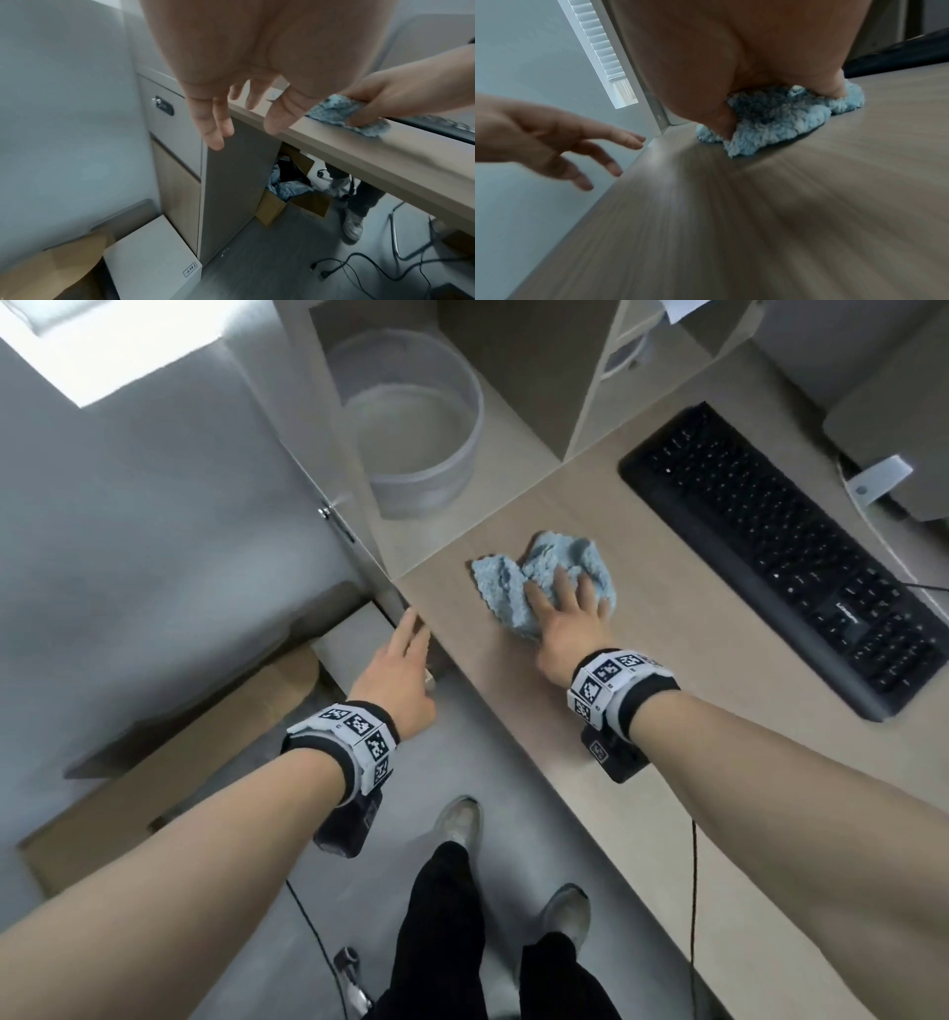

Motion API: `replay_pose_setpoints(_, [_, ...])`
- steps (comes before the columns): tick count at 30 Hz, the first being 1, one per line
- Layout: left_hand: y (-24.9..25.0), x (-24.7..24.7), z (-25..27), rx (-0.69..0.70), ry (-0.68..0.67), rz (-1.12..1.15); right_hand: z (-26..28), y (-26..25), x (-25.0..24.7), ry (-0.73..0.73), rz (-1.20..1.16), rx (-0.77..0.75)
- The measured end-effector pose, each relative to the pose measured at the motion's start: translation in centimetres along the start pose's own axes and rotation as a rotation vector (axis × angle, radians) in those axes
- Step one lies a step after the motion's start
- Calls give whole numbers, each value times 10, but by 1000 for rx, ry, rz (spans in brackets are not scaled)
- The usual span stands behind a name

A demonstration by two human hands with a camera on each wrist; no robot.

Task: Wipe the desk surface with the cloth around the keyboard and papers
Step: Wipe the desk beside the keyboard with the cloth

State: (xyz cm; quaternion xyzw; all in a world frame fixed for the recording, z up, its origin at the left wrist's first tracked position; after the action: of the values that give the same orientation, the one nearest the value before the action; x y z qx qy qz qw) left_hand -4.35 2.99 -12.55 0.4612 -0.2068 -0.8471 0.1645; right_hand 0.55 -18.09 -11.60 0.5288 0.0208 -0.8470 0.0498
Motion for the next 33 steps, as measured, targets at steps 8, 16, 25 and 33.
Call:
replay_pose_setpoints(8, [-25, -12, -10, -112, -11, 91, -32, -105, -18, 37, 95, -278])
replay_pose_setpoints(16, [3, -10, -3, -95, 86, 63, 47, -63, 27, 29, 62, -388])
replay_pose_setpoints(25, [94, 67, 53, 18, 191, -76, 167, 71, 89, -48, 37, -197])
replay_pose_setpoints(33, [150, 141, 86, -63, 45, -123, 234, 233, 113, 31, -121, 166])
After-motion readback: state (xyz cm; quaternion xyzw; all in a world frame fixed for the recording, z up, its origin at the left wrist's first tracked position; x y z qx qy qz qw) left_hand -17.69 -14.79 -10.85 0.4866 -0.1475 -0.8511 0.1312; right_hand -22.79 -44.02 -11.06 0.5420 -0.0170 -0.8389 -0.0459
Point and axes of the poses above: each hand's wrist, its own z-axis away from the middle knuckle, its own x-axis out of the palm, y = z × x, the point moved 5 cm from there along -z, towards the middle knuckle, and after that the axes turned 10 degrees about z, right-handed, at the moved point
